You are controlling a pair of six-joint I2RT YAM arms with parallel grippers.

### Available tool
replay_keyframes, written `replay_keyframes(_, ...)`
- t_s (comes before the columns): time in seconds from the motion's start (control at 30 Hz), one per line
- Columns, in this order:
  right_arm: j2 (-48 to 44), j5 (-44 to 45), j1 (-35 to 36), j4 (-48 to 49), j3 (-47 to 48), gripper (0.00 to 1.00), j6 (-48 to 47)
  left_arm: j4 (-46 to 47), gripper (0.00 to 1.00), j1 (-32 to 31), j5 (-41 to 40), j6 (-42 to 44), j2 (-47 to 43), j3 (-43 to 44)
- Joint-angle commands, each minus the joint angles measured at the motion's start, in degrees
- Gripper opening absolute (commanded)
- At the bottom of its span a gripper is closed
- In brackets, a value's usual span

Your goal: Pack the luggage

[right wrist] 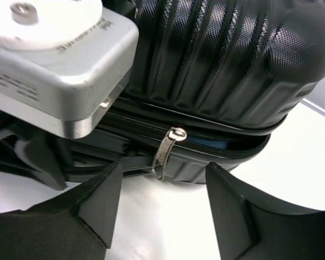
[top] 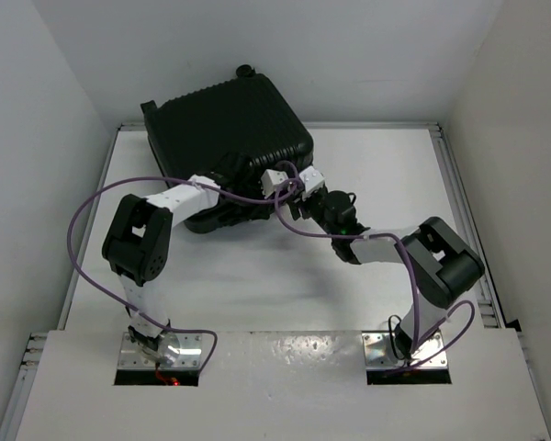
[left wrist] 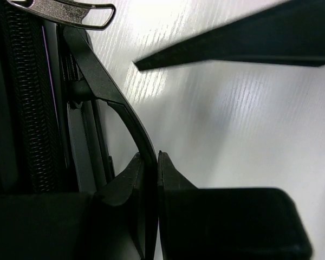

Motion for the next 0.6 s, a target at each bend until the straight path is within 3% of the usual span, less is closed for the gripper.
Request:
replay_keyframes(0.0,2.1,3.5,0.9,-0.5,2.6,0.62,-7.3,4.3,0.07,3.5,16.8,-13.3,-0.4,0.9)
replay_keyframes(0.23,4.8,3.9,0.9,-4.2,5.9,0.59,-10.8,4.3,0.07,4.6,17.4,-13.9,-1.6,-0.3)
replay_keyframes(0.37,6.2,3.2,1.2,-6.6,7.8,0.53,-11.5,4.9,0.07,5.2,17.4,-14.4,-2.2,-0.3)
replay_keyframes(0.57,5.1,3.1,2.1,-7.8,6.1,0.54,-10.1,4.9,0.07,5.7,17.4,-14.9,-2.2,-0.3)
